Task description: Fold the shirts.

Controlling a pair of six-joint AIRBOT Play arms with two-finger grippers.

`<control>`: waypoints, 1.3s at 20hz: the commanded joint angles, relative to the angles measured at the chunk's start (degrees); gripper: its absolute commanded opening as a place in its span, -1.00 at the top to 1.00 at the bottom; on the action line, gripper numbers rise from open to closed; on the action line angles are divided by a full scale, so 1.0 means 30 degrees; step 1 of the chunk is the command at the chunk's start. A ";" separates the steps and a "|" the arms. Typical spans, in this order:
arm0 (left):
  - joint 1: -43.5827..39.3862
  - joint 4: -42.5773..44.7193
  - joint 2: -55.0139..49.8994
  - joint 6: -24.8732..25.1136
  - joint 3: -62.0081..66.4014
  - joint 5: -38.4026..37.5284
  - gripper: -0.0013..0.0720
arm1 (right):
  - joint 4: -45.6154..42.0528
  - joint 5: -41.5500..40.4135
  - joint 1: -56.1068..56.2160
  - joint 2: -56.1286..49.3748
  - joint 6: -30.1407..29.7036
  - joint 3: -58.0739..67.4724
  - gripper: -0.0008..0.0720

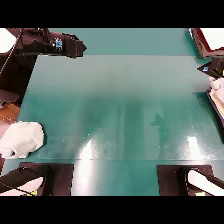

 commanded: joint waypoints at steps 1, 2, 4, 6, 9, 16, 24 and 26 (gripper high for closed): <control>-0.0007 0.0000 0.0000 0.0000 0.0000 0.0036 0.90 | 0.0015 -0.0029 0.0051 0.0000 0.0000 0.0000 0.94; -0.0015 0.0000 0.0000 0.0000 0.0000 0.0036 0.90 | 0.0015 -0.0015 0.0051 0.0000 0.0000 0.0000 0.94; -0.0015 0.0000 0.0000 0.0000 0.0000 0.0036 0.90 | 0.0022 0.0007 0.0051 0.0000 0.0000 0.0000 0.94; -0.0015 0.0000 0.0000 0.0000 0.0000 0.0036 0.90 | 0.0022 0.0058 0.0051 0.0000 0.0000 0.0000 0.94; -0.0015 0.0000 0.0000 0.0000 0.0007 0.0036 0.90 | 0.0022 0.0306 0.0051 0.0000 0.0000 0.0000 0.94; -0.0007 0.0000 0.0000 -0.0007 0.0007 0.0532 0.90 | 0.0022 0.1173 0.0051 0.0000 0.0000 0.0000 0.94; 0.1574 0.8043 0.2900 -0.2674 0.0466 -1.2349 -0.49 | 0.0022 0.1355 0.0073 0.0000 -0.0131 0.0000 0.94; 0.1574 1.1905 0.2936 -0.3577 -0.0612 -1.3733 -0.98 | 0.0015 0.1355 0.0073 0.0000 -0.0131 0.0000 0.94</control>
